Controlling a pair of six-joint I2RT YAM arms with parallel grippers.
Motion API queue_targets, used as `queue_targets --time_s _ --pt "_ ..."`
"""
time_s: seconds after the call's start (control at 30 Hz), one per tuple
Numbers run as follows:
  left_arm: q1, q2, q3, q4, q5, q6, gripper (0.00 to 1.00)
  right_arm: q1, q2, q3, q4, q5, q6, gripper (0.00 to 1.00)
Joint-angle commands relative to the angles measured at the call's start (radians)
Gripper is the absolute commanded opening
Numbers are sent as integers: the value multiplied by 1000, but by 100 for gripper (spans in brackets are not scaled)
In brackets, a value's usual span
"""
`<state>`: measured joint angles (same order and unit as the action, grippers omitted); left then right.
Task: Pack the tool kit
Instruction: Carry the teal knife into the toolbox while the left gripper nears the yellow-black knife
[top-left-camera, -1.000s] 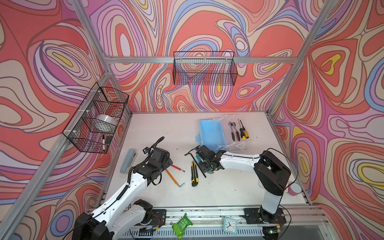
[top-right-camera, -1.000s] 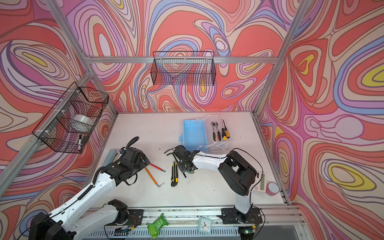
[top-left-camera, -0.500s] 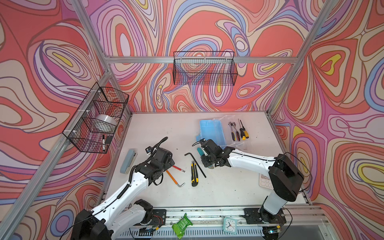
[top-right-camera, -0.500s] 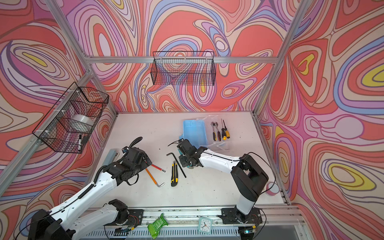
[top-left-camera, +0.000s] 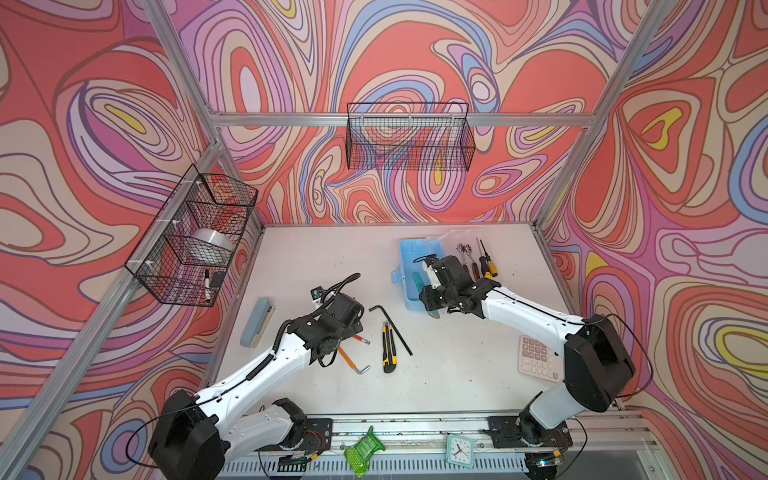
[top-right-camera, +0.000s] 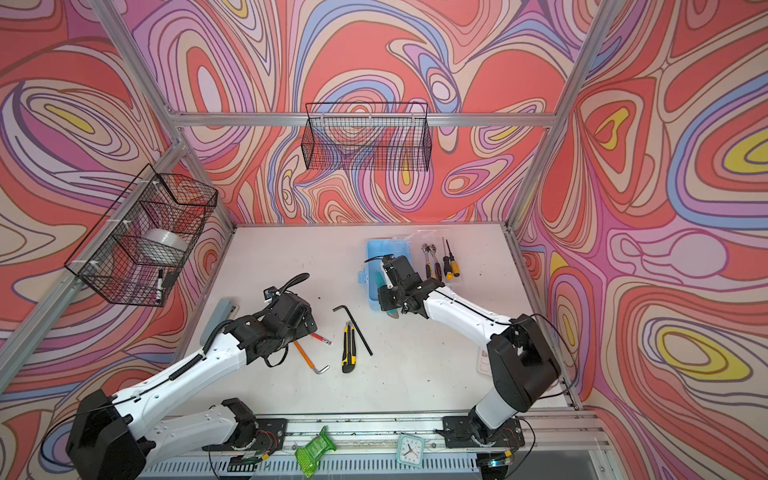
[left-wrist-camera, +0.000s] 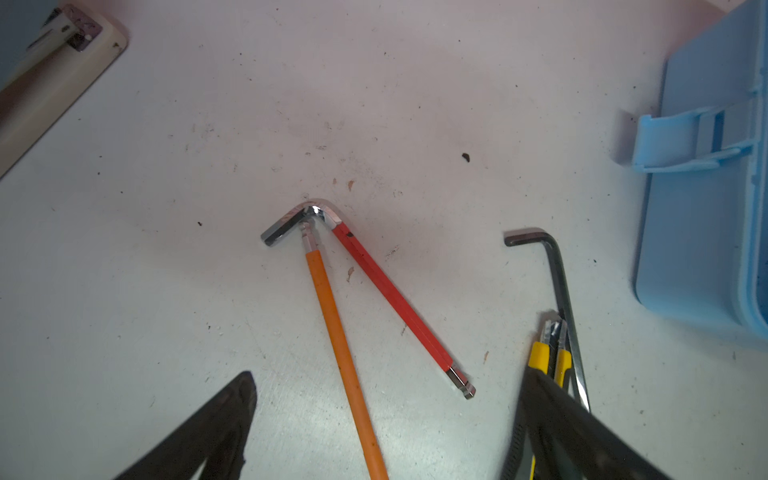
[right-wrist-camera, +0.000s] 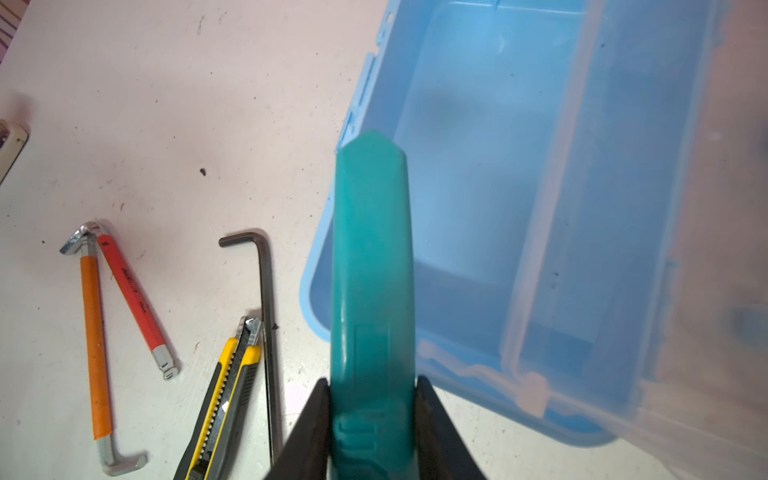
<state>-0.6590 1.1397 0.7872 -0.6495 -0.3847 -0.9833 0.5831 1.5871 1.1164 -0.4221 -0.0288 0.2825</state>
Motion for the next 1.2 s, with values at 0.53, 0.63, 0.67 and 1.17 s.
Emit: queue_targets --time_s 0.53,0.63,0.67,1.17 --pt "-209 338 238 1 85 150 100 -228 154 269 -113 70 -64 18" --pt "-226 355 250 -3 116 159 100 -233 230 345 -143 118 -65 17" --pt "-233 360 252 -5 128 161 100 -233 254 369 -151 131 -65 17" --pt "-276 426 248 3 258 152 88 -233 382 487 -219 243 -17 29"
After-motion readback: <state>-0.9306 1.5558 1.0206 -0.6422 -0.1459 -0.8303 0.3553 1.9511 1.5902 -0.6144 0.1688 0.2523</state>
